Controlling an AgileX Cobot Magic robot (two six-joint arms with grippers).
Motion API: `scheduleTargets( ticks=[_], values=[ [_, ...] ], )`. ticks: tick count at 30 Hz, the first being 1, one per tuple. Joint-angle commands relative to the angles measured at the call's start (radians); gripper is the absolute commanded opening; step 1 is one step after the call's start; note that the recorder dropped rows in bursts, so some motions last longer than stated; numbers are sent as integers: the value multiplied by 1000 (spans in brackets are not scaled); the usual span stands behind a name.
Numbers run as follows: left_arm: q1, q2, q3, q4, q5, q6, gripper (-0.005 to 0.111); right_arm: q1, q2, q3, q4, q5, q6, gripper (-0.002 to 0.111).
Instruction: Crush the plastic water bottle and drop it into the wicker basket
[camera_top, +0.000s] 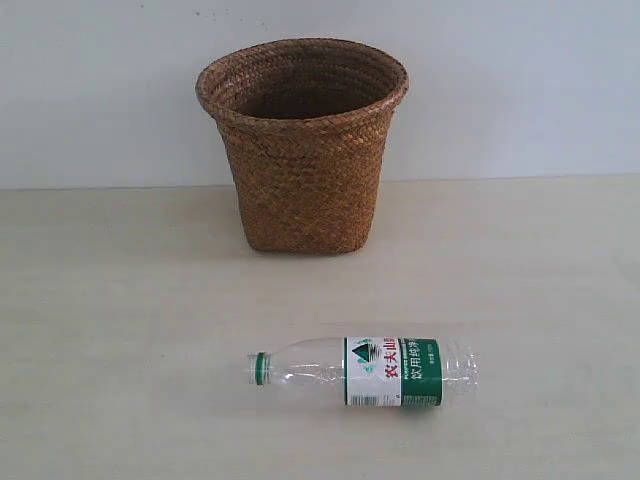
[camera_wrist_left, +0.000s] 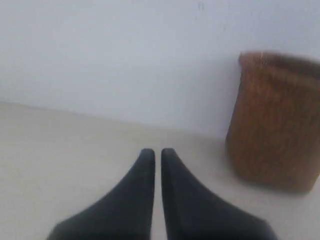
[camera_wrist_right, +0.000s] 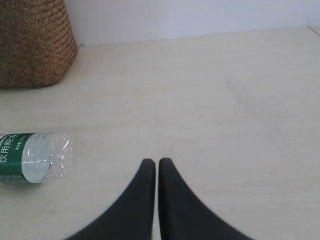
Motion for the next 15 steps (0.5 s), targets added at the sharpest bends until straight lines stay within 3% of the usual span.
scheduleTargets(
  ticks=[1, 7, 15],
  values=[
    [-1, -4, 3, -263, -223, -173, 4, -2, -6, 0, -7, -4, 0, 0],
    [-2, -4, 3, -240, -406, -357, 4, -2, -6, 0, -7, -4, 0, 0],
    [-2, 125, -167, 235, -761, -732, 4, -2, -6, 0, -7, -4, 0, 0]
  ],
)
